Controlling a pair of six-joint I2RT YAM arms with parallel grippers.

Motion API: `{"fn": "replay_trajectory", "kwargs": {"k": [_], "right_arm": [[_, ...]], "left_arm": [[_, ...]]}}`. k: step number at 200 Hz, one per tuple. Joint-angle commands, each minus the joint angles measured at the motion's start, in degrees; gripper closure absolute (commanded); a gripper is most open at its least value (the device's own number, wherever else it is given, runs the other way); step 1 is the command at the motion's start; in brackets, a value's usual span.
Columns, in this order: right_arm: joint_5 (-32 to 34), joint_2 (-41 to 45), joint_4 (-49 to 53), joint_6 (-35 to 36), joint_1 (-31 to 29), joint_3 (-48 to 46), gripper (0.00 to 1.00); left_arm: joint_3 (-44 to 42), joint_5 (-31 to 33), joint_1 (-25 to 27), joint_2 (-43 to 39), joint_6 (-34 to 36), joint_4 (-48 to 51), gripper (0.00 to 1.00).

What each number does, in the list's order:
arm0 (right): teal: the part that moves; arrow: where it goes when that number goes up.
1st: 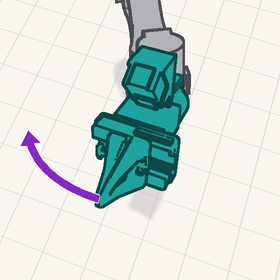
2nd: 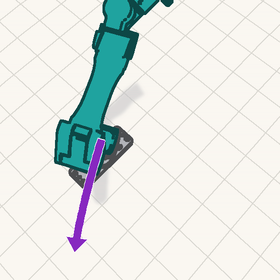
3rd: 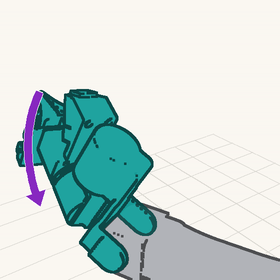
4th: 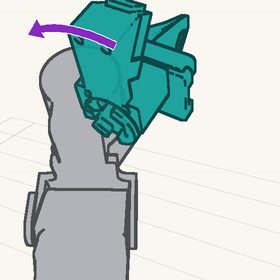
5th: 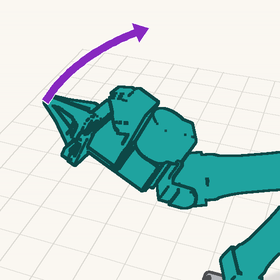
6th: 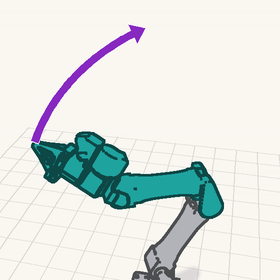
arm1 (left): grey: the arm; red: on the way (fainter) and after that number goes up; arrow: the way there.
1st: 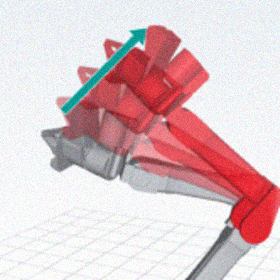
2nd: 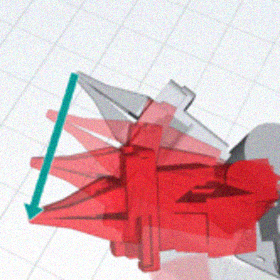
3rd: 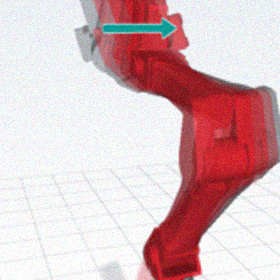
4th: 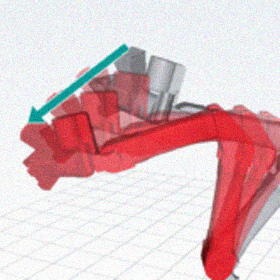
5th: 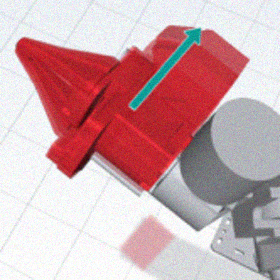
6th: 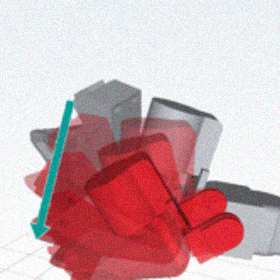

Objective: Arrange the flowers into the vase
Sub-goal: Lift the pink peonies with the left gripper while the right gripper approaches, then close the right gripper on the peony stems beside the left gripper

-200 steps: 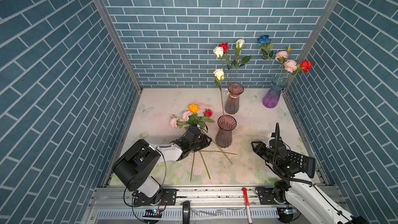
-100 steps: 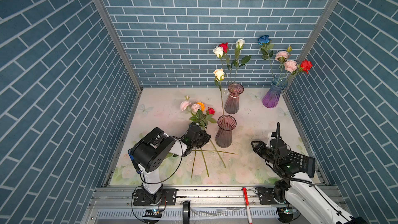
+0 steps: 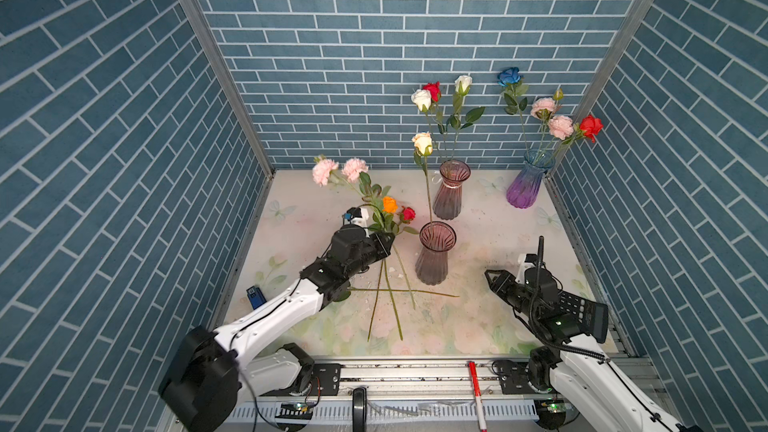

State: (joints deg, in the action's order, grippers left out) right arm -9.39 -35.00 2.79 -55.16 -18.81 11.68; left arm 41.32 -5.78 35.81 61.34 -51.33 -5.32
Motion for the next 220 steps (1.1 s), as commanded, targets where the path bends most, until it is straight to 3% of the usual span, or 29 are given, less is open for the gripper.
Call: {"fn": "replay_trajectory", "kwargs": {"k": [1, 20, 34, 61, 75, 103, 115, 161, 220], "right_arm": [[-4.16, 2.45, 1.2, 1.59, 0.31, 3.7, 0.58], [-10.27, 3.62, -0.64, 3.06, 0.36, 8.14, 0.57], [-18.28, 2.73, -6.8, 2.56, 0.36, 11.38, 0.53], [-39.25, -3.96, -21.92, -4.16, -0.57, 20.05, 0.57], [-44.75, -6.88, -26.09, -5.79, -4.1, 25.38, 0.59], [-42.94, -9.22, -5.81, 11.56, -18.1, 38.34, 0.59], [-42.2, -10.87, -0.67, 15.15, -21.64, 41.74, 0.59], [-39.22, -13.02, 1.8, 18.38, -28.01, 44.66, 0.63], [-33.74, -13.43, 4.36, 20.69, -31.14, 44.44, 0.66]], "left_arm": [[3.32, 4.84, 0.29, -8.53, 10.75, 15.97, 1.0], [4.27, -2.11, 1.26, -13.73, 15.55, 15.02, 1.0], [3.7, -8.45, 3.99, -16.36, 18.46, 10.25, 1.0], [7.59, -9.44, 14.83, -16.28, 26.12, 11.26, 1.0], [10.4, -9.11, 19.65, -13.72, 28.55, 13.53, 1.0], [12.72, -9.37, 24.84, -9.01, 28.24, 11.47, 1.0], [13.95, -9.02, 26.61, -7.58, 28.49, 10.9, 1.0], [15.99, -8.28, 28.93, -5.22, 28.34, 10.72, 1.0], [15.54, -7.75, 29.14, -5.99, 27.17, 9.63, 1.0]]}}
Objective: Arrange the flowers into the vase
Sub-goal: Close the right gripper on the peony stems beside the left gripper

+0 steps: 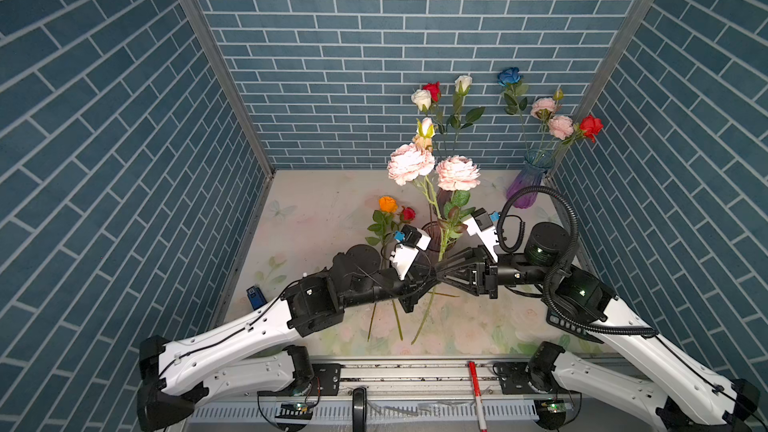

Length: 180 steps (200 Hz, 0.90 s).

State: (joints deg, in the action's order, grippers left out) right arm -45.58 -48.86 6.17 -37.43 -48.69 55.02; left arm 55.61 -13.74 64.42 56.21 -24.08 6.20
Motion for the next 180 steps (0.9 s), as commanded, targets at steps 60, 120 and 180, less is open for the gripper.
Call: {"fn": "replay_trajectory", "kwargs": {"k": [60, 120, 180], "right_arm": [[5.22, 0.49, 0.18, 3.15, -2.64, 2.42, 0.8], [20.52, 5.96, 10.59, 8.48, -2.64, 3.97, 0.69], [16.14, 3.79, 2.03, 4.19, -2.73, 2.25, 0.67]], "left_arm": [[0.99, 0.29, 0.92, -0.53, -0.45, -2.29, 1.0], [0.37, 2.89, 1.05, -2.41, -0.27, -1.16, 1.0], [1.23, 1.2, 1.06, -0.81, -0.97, -1.78, 1.0]]}}
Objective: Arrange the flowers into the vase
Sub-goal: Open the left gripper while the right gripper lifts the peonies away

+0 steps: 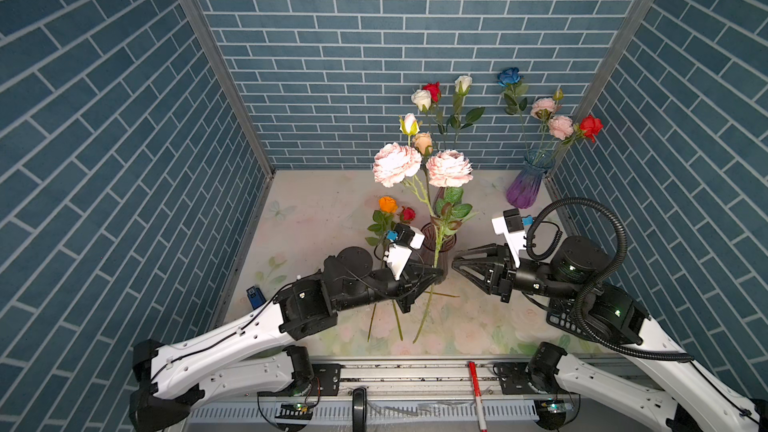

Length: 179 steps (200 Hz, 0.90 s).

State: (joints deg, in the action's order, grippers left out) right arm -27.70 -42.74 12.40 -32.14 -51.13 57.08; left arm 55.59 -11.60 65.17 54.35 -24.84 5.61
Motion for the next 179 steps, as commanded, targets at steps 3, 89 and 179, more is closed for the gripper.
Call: {"fn": "replay_trajectory", "kwargs": {"k": [3, 89, 179], "right_arm": [[-1.86, -2.54, -4.59, -1.28, -0.37, 0.18, 0.67], [-2.7, -4.32, -6.22, -1.14, -0.49, 1.15, 0.87], [21.45, -5.99, 17.51, 11.09, -0.39, 18.17, 1.0]], "left_arm": [[1.33, -1.05, 0.39, 1.18, -0.27, -1.27, 1.0], [1.01, -1.44, 1.01, 2.53, -0.64, -2.71, 1.0], [-5.56, 12.25, 0.93, -7.56, -0.07, 6.76, 0.32]]}}
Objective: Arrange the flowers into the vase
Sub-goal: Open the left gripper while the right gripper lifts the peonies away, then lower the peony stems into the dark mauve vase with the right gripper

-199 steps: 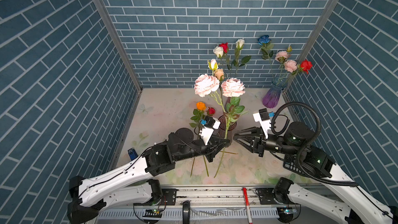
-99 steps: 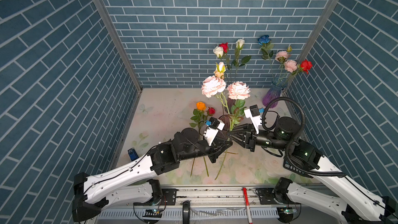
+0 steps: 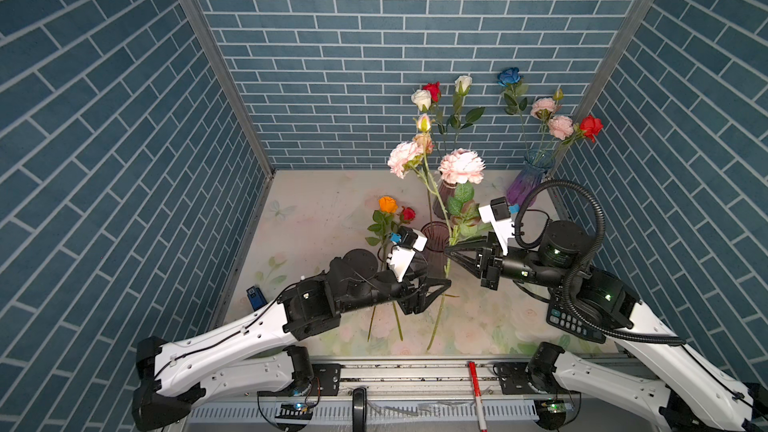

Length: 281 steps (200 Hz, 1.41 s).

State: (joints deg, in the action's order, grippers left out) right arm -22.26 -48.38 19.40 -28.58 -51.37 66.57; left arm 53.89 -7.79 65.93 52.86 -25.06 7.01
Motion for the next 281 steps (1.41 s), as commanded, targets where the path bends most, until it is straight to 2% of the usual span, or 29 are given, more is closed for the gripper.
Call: {"fn": "replay_trajectory", "kwargs": {"k": [1, 21, 52, 83, 116, 158, 207, 250, 281], "right_arm": [[16.45, -0.46, 10.94, 7.81, -0.14, 9.07, 1.0], [28.99, -2.46, 13.93, 13.76, -0.04, 15.29, 1.0], [37.66, -8.79, 11.28, 20.87, 1.18, 23.63, 1.0], [36.11, -16.22, 8.91, 20.49, 6.22, 29.86, 1.0], [29.5, -20.01, 0.92, 11.43, 12.32, 25.72, 1.0], [27.74, -21.36, -9.46, 3.93, 13.67, 16.82, 1.0], [27.2, -19.62, -17.04, -2.06, 13.69, 6.57, 1.0], [24.1, -18.77, -20.21, -5.72, 13.58, -1.08, 1.0], [21.66, -19.12, -21.06, -5.88, 12.14, -4.15, 1.0]], "left_arm": [[-4.0, 8.96, 0.12, -6.39, 0.08, 5.59, 0.32], [-10.3, 16.65, 0.07, -13.45, -2.65, 8.79, 0.31], [-20.9, 28.6, 0.07, -27.83, -8.14, 14.19, 0.31], [-29.03, 34.9, 0.05, -43.55, -9.81, 17.61, 0.29], [-30.77, 38.79, 0.07, -52.6, -11.84, 26.73, 0.29], [-30.59, 38.14, 0.07, -51.72, -11.68, 27.79, 0.28], [-31.21, 38.58, 0.03, -52.85, -11.94, 28.33, 0.26], [-31.05, 38.55, 0.05, -53.08, -11.91, 28.69, 0.26], [-30.86, 38.63, 0.07, -53.12, -12.03, 28.95, 0.26]]}}
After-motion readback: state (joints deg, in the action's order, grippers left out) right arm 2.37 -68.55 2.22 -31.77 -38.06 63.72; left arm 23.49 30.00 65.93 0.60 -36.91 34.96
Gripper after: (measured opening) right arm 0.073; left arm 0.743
